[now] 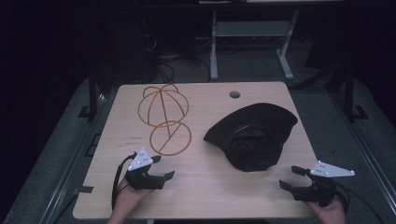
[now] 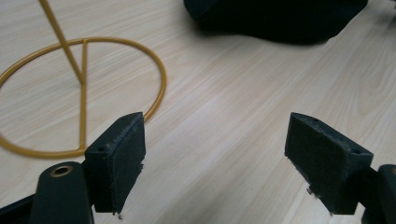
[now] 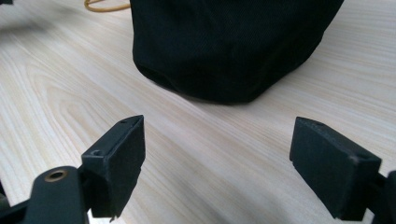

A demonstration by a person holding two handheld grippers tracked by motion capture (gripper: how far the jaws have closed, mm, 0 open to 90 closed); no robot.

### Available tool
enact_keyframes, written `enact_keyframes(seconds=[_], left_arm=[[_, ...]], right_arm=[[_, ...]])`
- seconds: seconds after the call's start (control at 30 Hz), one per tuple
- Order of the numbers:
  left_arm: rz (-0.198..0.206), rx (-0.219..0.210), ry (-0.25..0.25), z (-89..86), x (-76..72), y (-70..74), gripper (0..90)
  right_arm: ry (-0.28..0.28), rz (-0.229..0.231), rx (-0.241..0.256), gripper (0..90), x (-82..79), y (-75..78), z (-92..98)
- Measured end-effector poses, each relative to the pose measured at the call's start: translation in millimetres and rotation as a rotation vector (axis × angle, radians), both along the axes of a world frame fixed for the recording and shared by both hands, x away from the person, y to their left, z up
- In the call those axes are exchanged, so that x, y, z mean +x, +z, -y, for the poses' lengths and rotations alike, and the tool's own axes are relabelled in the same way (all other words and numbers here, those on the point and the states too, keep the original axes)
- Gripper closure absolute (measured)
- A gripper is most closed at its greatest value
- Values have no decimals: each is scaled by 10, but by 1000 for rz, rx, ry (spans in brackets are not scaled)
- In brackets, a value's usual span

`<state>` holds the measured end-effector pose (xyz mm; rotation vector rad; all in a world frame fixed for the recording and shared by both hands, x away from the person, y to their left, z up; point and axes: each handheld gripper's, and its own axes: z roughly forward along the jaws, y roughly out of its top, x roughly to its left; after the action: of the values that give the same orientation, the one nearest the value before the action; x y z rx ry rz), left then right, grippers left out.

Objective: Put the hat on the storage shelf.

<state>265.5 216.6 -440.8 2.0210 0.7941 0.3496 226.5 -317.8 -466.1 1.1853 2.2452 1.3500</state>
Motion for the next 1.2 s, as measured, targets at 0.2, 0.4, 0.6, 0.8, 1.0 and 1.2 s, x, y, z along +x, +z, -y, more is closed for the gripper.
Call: enact_keyframes(seconds=[0.2,0.4,0.6,0.8,1.0,1.2], left_arm=[[-1,21,-28,89,-9,-14,197],[1,10,-73,128,-32,43,198],[-2,-11,-131,245,-14,196,214],[14,11,-183,483,39,327,213],[43,39,-254,831,98,474,214],[48,51,-288,1071,200,546,218]], right_arm=[[1,1,3,176,10,-19,19],[-7,1,14,175,-4,15,5],[-13,8,19,171,-11,28,17],[-16,-3,35,168,-5,19,57],[-11,-1,35,166,-8,20,49],[-6,1,30,166,3,16,38]])
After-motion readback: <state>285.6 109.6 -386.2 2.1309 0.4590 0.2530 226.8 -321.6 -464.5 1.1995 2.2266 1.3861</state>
